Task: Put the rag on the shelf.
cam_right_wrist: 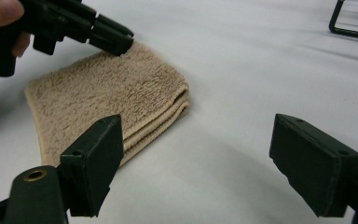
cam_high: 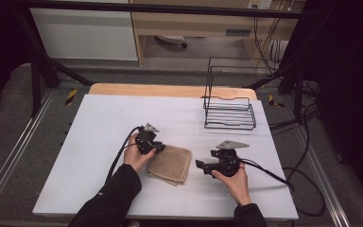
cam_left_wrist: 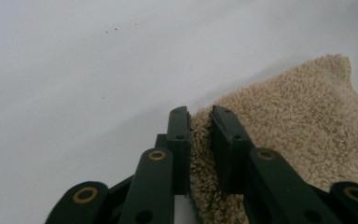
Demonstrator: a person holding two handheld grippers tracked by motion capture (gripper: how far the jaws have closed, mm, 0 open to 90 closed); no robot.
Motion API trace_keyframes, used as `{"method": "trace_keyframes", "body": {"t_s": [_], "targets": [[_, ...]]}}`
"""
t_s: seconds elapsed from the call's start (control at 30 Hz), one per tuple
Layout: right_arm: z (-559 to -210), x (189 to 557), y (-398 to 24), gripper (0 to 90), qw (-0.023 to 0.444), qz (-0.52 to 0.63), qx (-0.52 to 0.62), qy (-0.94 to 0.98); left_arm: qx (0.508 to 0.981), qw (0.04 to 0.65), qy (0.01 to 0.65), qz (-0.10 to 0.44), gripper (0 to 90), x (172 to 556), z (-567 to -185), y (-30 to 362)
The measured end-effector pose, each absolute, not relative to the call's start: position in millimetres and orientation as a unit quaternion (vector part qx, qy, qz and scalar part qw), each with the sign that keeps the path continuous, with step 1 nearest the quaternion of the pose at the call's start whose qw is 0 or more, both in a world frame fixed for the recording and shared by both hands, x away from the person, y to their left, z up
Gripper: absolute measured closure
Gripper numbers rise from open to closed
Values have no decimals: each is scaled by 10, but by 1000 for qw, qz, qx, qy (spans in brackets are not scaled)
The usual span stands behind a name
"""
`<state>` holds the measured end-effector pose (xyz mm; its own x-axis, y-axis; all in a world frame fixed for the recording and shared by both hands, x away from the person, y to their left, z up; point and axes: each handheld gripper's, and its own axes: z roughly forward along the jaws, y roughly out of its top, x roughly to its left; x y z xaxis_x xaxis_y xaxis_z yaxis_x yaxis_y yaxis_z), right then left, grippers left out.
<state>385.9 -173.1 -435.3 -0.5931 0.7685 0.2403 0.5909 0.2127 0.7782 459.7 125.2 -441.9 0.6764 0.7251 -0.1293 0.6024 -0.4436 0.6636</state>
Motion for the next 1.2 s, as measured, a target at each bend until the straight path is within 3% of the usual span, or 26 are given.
{"method": "trace_keyframes", "body": {"t_s": [0.17,0.4,0.6,0.73,1.07,1.2], "targets": [[-4351,3936,-1670,125,95,438,461,766,847,351,392,78,833,4601,-4414,1276],[-4376,4078,-1449,148,106,418,466,772,850,348,388,77,842,4599,-4423,1276],[-4443,4210,-1270,326,115,417,476,766,848,349,392,70,832,4614,-4435,1285],[-4476,4240,-1210,387,114,405,476,772,847,351,392,76,830,4602,-4444,1273],[-4533,4232,-1144,652,85,398,486,774,848,350,391,76,824,4606,-4445,1273],[-4536,4225,-1134,702,73,399,495,768,849,351,388,74,823,4613,-4446,1282]]}}
